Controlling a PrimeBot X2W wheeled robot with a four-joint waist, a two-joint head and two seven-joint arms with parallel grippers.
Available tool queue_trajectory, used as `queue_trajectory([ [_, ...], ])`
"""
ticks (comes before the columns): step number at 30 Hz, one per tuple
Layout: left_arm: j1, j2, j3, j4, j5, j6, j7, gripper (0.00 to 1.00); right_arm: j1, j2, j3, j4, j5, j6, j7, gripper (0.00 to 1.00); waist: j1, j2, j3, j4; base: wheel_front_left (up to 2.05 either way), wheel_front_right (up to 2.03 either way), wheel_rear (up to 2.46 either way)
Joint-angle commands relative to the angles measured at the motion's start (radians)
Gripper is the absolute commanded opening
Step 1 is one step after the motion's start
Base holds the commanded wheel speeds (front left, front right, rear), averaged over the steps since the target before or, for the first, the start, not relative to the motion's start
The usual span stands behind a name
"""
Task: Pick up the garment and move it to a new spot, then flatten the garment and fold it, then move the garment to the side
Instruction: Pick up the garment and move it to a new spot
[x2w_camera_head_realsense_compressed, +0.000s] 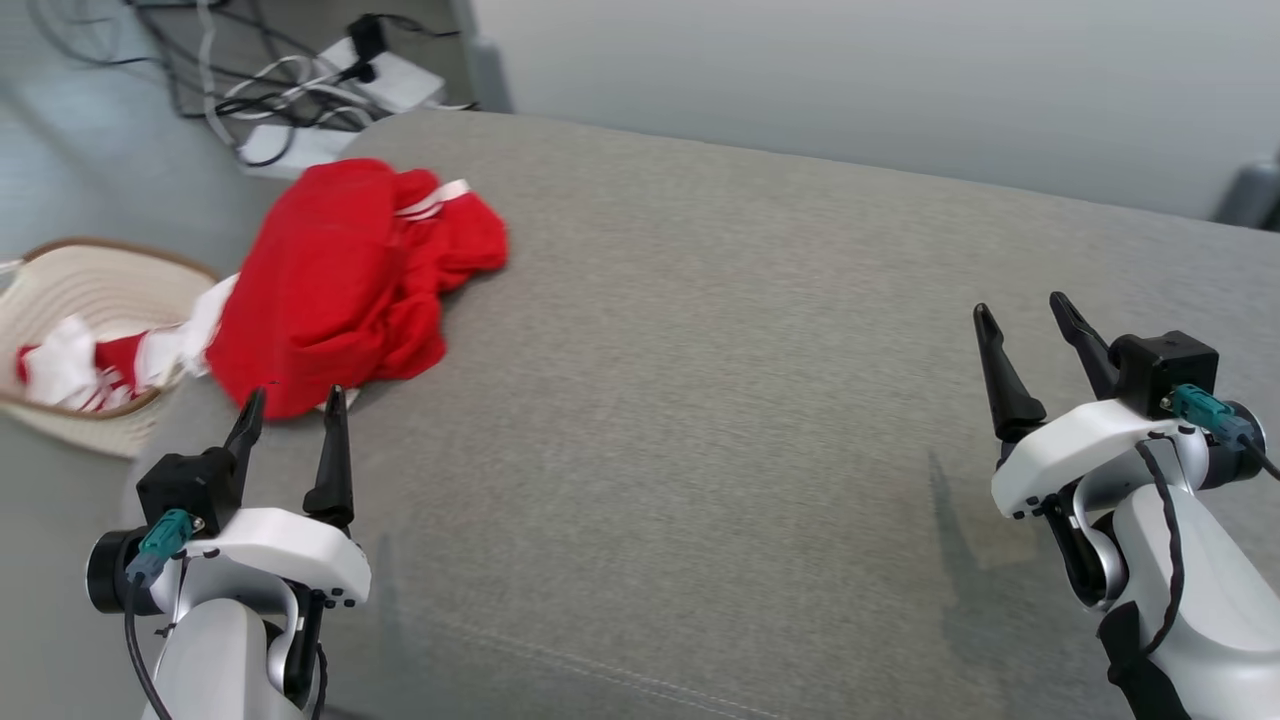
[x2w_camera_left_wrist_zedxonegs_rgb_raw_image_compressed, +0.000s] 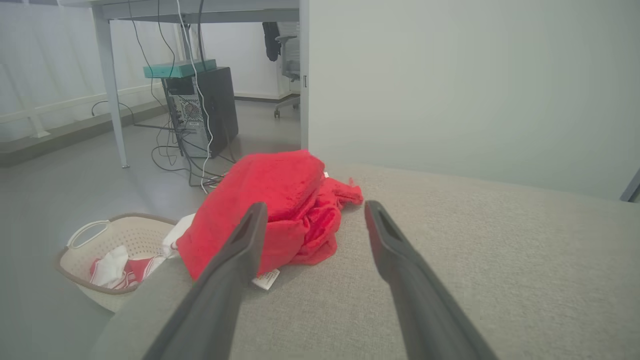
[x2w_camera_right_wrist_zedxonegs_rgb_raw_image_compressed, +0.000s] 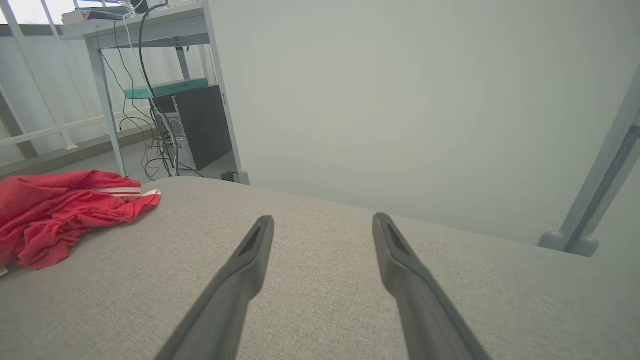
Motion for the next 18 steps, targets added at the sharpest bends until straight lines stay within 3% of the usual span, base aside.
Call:
queue_trajectory([
  [1,-0.015,0.018,0.030,-0.022,-0.002,0.003,-0.013,1.00,-0.018,-0.007,0.019,-0.018,0.008,0.007,-0.014,1.00,-0.0001,0.0000,0.003,0.080,0.00,0.00,0.00],
  [9,0.000,0.015,0.040,-0.012,-0.012,0.000,-0.013,1.00,0.002,-0.005,0.019,-0.021,0.017,0.007,-0.014,1.00,-0.0001,0.0000,0.017,0.169,0.00,0.00,0.00],
  [18,-0.037,0.025,0.054,0.006,-0.022,-0.006,-0.013,1.00,-0.003,-0.007,0.036,-0.027,0.019,0.007,-0.014,1.00,-0.0001,0.0000,0.057,0.150,0.00,0.00,0.00],
])
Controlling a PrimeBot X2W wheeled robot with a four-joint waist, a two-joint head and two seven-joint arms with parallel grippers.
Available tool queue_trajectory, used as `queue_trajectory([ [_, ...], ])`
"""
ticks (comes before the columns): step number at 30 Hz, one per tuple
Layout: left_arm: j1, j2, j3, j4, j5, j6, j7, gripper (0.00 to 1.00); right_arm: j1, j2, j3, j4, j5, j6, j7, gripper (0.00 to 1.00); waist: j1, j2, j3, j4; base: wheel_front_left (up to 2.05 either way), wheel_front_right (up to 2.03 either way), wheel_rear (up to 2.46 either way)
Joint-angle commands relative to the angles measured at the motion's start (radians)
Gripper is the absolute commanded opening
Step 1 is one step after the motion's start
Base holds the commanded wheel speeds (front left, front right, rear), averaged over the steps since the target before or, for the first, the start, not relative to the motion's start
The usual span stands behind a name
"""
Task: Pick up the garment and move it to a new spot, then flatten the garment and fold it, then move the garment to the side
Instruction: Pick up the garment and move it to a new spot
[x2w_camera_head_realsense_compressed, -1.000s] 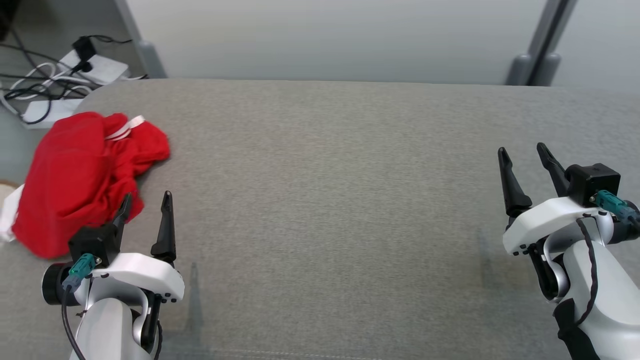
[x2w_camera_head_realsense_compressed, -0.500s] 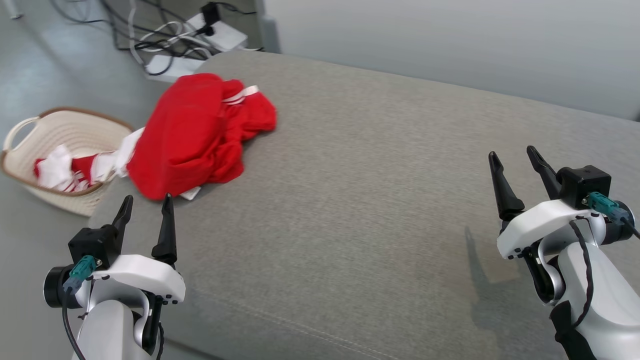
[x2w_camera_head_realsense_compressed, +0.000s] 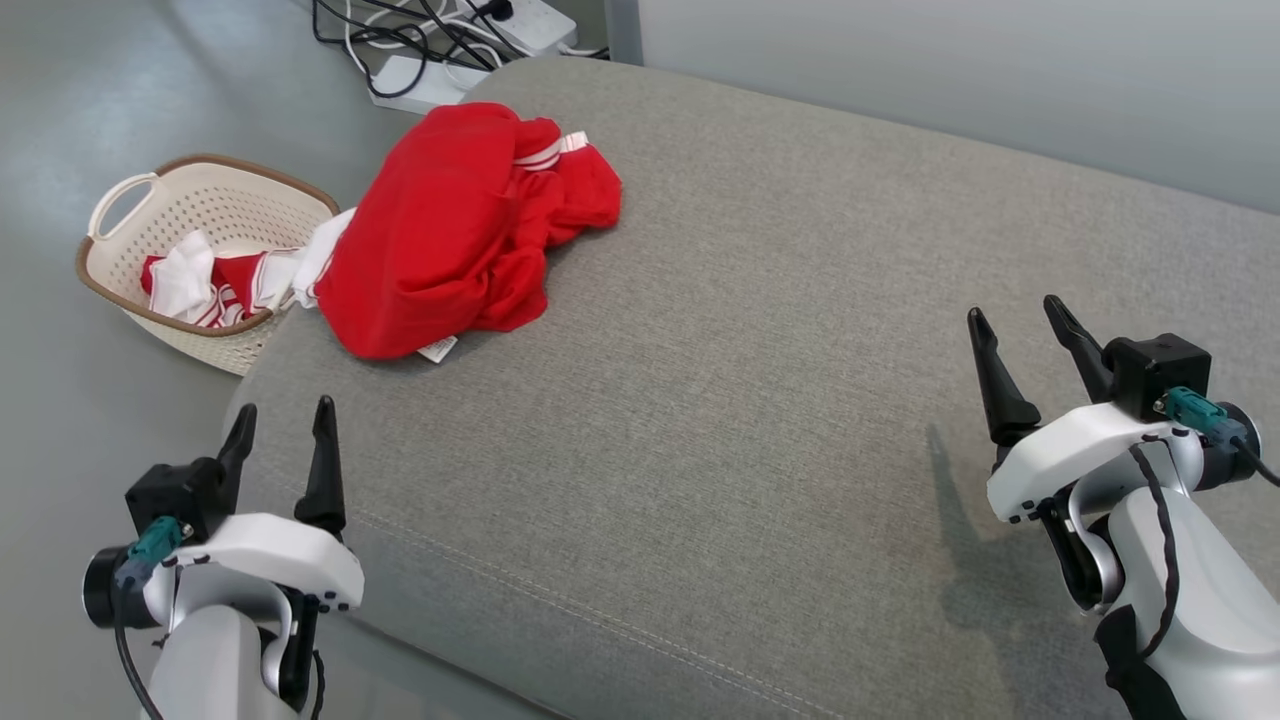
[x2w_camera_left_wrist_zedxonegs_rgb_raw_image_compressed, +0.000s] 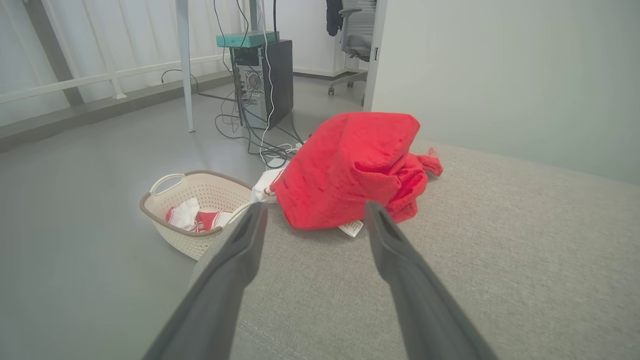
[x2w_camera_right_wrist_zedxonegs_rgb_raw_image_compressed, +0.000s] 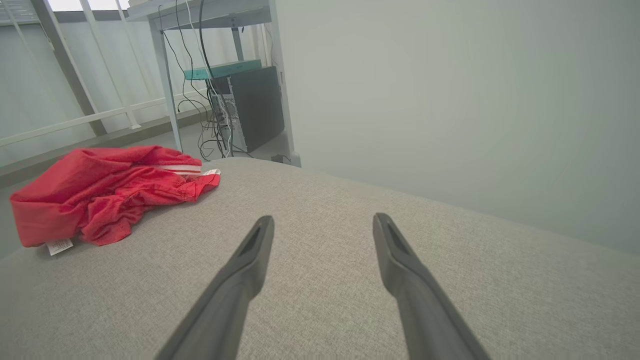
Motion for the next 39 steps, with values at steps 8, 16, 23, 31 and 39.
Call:
queue_trajectory([
  [8,-0.172,0.076,0.030,0.079,-0.060,-0.007,-0.013,1.00,-0.035,-0.026,0.041,-0.047,0.001,0.007,-0.014,1.00,0.0000,0.0000,0.089,-0.062,0.00,0.00,0.00],
  [16,-0.350,0.207,-0.093,0.241,-0.238,-0.008,-0.013,1.00,-0.112,-0.056,0.074,-0.072,-0.010,0.007,-0.014,1.00,0.0000,0.0000,0.230,-0.131,0.00,0.00,0.00],
  [23,-0.412,0.276,-0.164,0.281,-0.365,-0.008,-0.013,1.00,-0.153,-0.072,0.076,-0.089,-0.012,0.007,-0.014,1.00,-0.0001,0.0000,0.305,-0.177,0.00,0.00,0.00],
  [31,-0.406,0.292,-0.135,0.279,-0.357,0.030,-0.013,1.00,-0.150,-0.080,0.052,-0.098,-0.017,0.007,-0.014,1.00,-0.0001,0.0000,0.324,-0.198,0.00,0.00,0.00],
  [39,-0.400,0.284,-0.044,0.303,-0.287,0.042,-0.013,0.00,-0.134,-0.049,0.046,-0.105,-0.016,0.007,-0.014,1.00,-0.0001,0.0000,0.300,-0.232,0.00,0.00,0.00],
])
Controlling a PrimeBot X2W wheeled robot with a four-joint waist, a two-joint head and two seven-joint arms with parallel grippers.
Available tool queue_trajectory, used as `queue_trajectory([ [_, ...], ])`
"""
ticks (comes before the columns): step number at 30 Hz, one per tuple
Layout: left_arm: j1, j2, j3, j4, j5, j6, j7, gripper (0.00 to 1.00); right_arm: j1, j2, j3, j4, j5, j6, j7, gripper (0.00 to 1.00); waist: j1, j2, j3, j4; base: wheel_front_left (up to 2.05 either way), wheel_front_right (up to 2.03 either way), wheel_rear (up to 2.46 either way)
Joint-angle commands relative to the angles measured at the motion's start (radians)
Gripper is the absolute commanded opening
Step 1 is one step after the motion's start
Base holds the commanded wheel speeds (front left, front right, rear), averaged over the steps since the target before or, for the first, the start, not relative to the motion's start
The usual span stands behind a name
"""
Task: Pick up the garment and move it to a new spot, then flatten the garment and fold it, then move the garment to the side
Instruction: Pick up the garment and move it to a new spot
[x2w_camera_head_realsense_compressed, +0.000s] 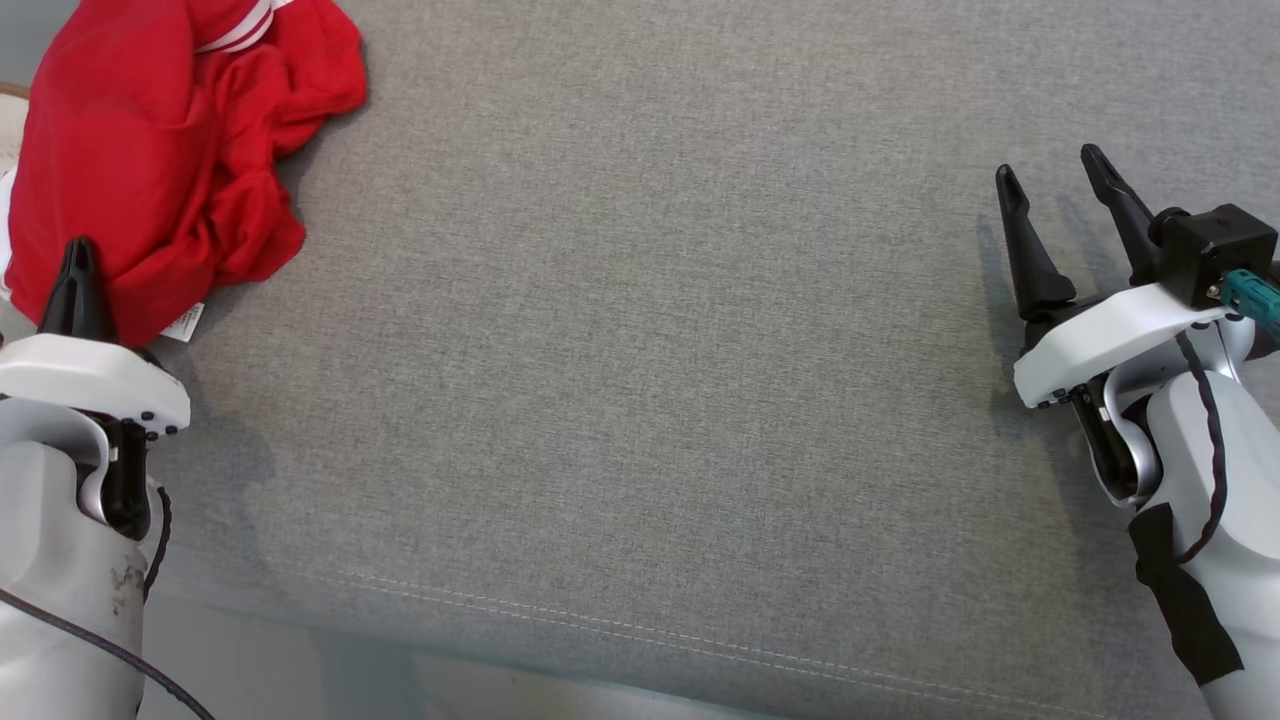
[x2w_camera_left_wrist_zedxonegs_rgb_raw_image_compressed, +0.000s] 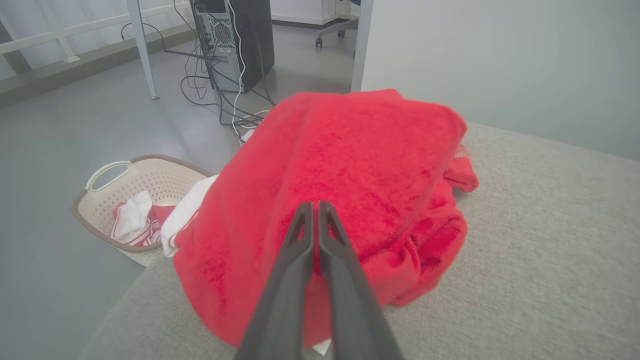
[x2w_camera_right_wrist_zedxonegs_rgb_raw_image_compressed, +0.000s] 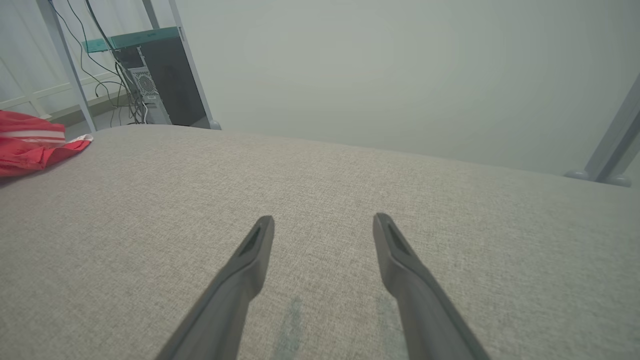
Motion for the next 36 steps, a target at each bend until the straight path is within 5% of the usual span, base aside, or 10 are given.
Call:
queue_trajectory([
  [1,-0.016,0.054,0.031,-0.007,0.008,0.001,-0.006,0.00,0.015,0.008,0.015,-0.029,-0.002,0.004,-0.013,1.00,0.0000,0.0000,-0.006,-0.008,0.00,0.00,0.00],
  [9,-0.045,0.060,0.064,0.047,0.014,-0.014,-0.006,0.00,0.022,-0.004,0.007,-0.030,0.008,0.004,-0.013,1.00,0.0000,0.0000,0.004,-0.028,0.00,0.00,0.00],
  [10,-0.042,0.059,0.071,0.037,0.017,-0.015,-0.006,0.18,0.026,-0.004,0.005,-0.030,0.008,0.004,-0.013,1.00,0.0000,0.0000,0.002,-0.029,0.00,0.00,0.00],
  [11,-0.038,0.056,0.076,0.030,0.022,-0.015,-0.006,0.68,0.028,-0.005,0.003,-0.030,0.009,0.004,-0.013,1.00,0.0000,0.0000,0.001,-0.030,0.00,0.00,0.00],
  [12,-0.034,0.052,0.083,0.021,0.027,-0.016,-0.006,1.00,0.030,-0.006,0.002,-0.029,0.009,0.004,-0.013,1.00,0.0000,0.0000,-0.001,-0.030,0.00,0.00,0.00],
  [25,-0.028,0.035,0.135,0.120,0.077,0.015,-0.006,0.98,0.023,0.010,0.022,-0.011,0.017,0.004,-0.013,1.00,0.0000,0.0000,-0.004,-0.047,0.00,0.00,0.00],
  [27,-0.039,0.039,0.142,0.131,0.075,0.010,-0.006,0.00,0.019,0.010,0.025,-0.008,0.021,0.004,-0.013,1.00,0.0000,0.0000,-0.002,-0.051,0.00,0.00,0.00],
  [36,-0.049,0.055,0.189,-0.055,0.117,-0.008,-0.006,0.00,0.022,0.015,0.014,-0.005,0.029,0.004,-0.013,1.00,0.0000,0.0000,-0.018,-0.057,0.00,0.00,0.00],
])
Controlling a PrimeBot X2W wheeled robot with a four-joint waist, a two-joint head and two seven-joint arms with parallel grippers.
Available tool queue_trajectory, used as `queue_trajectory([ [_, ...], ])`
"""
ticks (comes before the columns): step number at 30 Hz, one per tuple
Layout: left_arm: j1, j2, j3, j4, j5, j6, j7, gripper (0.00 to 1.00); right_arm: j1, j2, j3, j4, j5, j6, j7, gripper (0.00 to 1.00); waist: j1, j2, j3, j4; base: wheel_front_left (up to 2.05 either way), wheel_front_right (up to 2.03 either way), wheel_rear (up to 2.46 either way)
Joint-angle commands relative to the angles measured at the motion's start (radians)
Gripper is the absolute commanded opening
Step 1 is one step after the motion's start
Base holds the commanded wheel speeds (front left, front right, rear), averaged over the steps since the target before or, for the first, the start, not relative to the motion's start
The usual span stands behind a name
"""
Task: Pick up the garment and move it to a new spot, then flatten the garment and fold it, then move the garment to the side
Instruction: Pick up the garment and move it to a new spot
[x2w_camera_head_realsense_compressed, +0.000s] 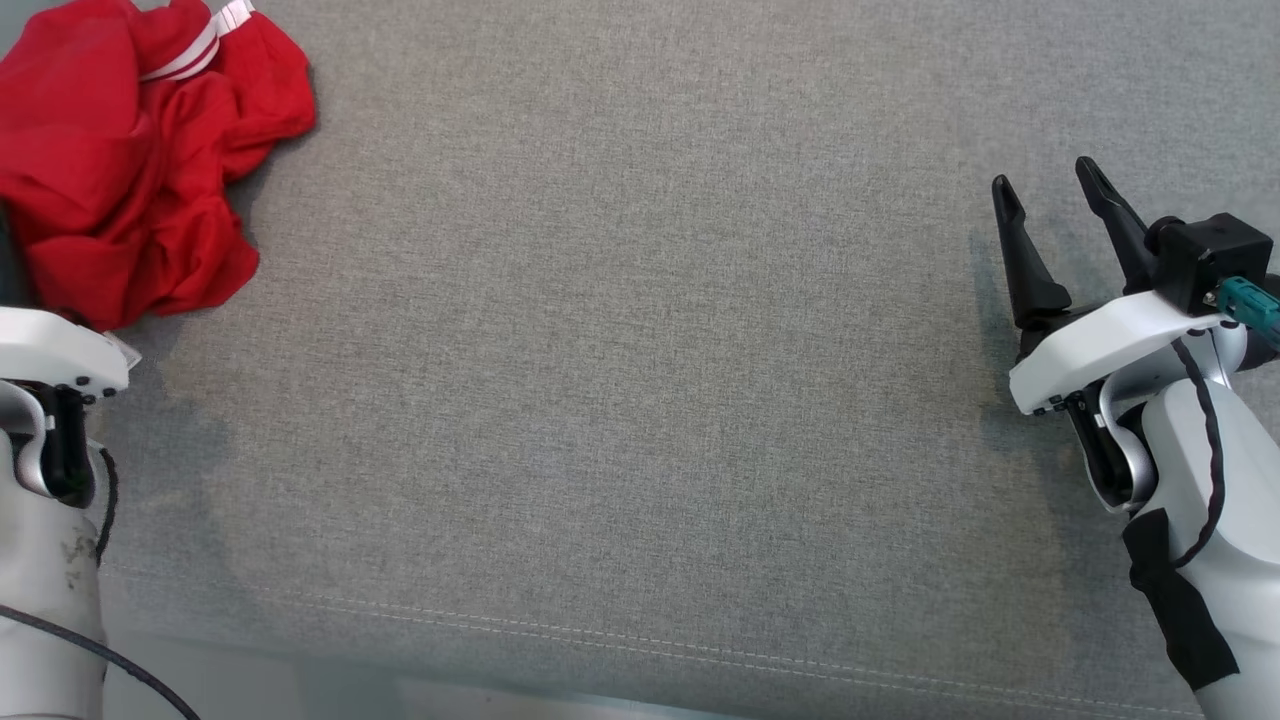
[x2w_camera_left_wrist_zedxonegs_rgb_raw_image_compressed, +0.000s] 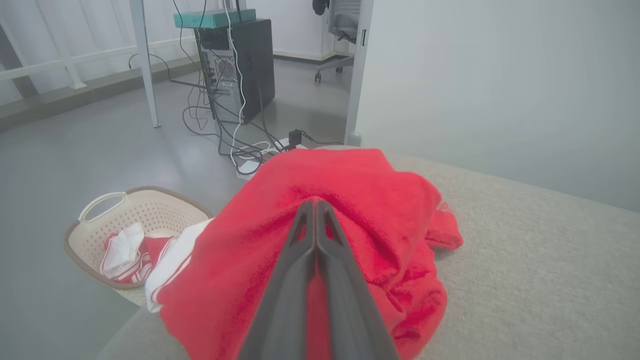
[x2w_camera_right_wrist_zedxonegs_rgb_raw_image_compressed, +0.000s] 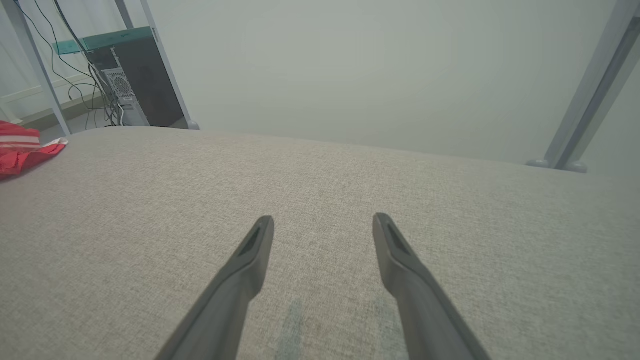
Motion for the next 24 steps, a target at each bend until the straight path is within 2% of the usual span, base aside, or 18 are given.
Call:
queue_trajectory([
  [1,-0.027,0.069,0.033,-0.058,0.021,-0.006,-0.006,0.00,0.019,0.016,0.006,-0.018,0.009,0.004,-0.013,1.00,0.0000,0.0000,-0.011,-0.001,0.00,0.00,0.00],
  [6,-0.061,0.091,0.044,-0.172,0.055,-0.028,-0.006,0.00,0.035,0.038,-0.001,-0.017,0.018,0.004,-0.013,1.00,0.0000,0.0000,-0.039,-0.005,0.00,0.00,0.00],
  [9,-0.100,0.104,0.009,-0.232,0.070,-0.039,-0.006,0.00,0.044,0.052,-0.004,-0.020,0.022,0.004,-0.013,1.00,0.0000,0.0000,-0.055,-0.013,0.00,0.00,0.00],
  [18,-0.237,0.111,-0.257,-0.390,0.008,-0.043,-0.006,0.00,0.091,0.090,-0.034,-0.036,0.036,0.004,-0.013,1.00,0.0000,0.0000,-0.108,-0.068,0.00,0.00,0.00],
  [24,-0.291,0.101,-0.399,-0.469,-0.110,-0.043,0.014,0.00,0.125,0.115,-0.050,-0.045,0.043,0.004,-0.013,1.00,0.0000,0.0000,-0.142,-0.131,0.00,0.00,0.00],
])
